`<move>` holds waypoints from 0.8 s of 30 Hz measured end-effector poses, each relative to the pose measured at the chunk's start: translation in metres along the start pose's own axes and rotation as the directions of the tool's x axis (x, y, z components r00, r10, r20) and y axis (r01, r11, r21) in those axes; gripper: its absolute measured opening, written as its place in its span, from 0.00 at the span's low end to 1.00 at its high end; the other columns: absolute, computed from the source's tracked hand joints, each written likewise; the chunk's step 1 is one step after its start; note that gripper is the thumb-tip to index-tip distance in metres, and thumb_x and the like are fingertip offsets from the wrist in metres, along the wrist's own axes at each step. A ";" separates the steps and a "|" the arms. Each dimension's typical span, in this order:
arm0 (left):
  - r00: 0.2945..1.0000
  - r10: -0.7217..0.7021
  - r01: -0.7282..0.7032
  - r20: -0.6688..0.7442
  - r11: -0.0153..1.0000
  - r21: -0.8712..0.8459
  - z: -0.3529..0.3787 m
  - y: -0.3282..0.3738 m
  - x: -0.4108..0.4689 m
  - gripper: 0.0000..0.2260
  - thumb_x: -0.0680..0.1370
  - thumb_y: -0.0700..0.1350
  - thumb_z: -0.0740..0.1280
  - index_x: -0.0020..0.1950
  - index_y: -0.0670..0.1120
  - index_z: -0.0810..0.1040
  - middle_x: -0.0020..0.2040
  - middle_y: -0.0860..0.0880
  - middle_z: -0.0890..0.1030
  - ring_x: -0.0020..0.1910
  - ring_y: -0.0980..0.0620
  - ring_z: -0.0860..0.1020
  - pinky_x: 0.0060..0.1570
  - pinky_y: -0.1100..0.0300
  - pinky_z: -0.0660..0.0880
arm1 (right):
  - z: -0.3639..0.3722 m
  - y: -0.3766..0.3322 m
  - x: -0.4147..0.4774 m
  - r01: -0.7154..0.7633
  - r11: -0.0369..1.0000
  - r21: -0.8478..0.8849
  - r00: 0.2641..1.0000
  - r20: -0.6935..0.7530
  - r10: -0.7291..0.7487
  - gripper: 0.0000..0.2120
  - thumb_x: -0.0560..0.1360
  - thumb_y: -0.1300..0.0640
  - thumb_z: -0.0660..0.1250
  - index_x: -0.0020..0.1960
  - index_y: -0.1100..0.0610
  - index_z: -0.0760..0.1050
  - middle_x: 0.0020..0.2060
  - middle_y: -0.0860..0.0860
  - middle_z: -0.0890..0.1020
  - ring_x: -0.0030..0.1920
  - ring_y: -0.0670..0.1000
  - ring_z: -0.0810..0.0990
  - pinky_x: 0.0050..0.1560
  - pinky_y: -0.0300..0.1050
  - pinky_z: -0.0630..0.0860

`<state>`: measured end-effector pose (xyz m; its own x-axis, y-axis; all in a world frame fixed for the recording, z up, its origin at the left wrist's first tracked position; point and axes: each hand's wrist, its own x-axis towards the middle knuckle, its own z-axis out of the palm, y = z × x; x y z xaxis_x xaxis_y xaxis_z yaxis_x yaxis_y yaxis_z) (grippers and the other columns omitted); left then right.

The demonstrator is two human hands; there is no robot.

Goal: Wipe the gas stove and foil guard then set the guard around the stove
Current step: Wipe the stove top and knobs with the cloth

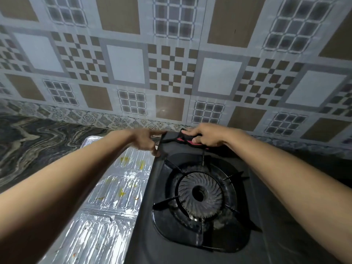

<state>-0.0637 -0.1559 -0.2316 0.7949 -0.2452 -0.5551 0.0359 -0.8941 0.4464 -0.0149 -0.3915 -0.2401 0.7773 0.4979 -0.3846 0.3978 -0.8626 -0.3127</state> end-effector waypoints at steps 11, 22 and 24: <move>0.971 0.111 -0.046 -0.213 0.956 0.289 0.003 0.037 0.012 0.32 0.78 0.53 0.67 0.79 0.59 0.58 0.79 0.47 0.62 0.75 0.41 0.63 0.74 0.44 0.58 | 0.016 0.052 -0.046 -0.071 0.991 0.110 0.996 -0.051 0.077 0.26 0.83 0.55 0.58 0.78 0.43 0.55 0.79 0.44 0.54 0.79 0.47 0.50 0.78 0.47 0.45; 0.964 0.207 -0.093 -0.167 0.850 0.519 0.011 0.051 0.026 0.26 0.77 0.58 0.66 0.75 0.58 0.67 0.73 0.45 0.72 0.71 0.43 0.70 0.66 0.52 0.69 | 0.036 0.069 -0.087 -0.248 0.954 0.167 0.951 -0.146 0.273 0.27 0.85 0.48 0.50 0.78 0.38 0.39 0.80 0.47 0.44 0.79 0.48 0.40 0.77 0.53 0.38; 0.964 0.220 -0.104 -0.152 0.832 0.545 0.010 0.051 0.028 0.28 0.77 0.59 0.66 0.76 0.57 0.66 0.73 0.44 0.72 0.73 0.44 0.68 0.66 0.52 0.69 | 0.040 0.070 -0.093 -0.278 0.945 0.173 0.938 -0.161 0.306 0.27 0.85 0.48 0.49 0.79 0.39 0.40 0.80 0.48 0.44 0.79 0.48 0.40 0.77 0.53 0.37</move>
<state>-0.0459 -0.2118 -0.2312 0.8660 -0.3759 -0.3297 -0.3828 -0.9227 0.0465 -0.0786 -0.4944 -0.2609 0.9297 0.1886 -0.3163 0.0751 -0.9379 -0.3387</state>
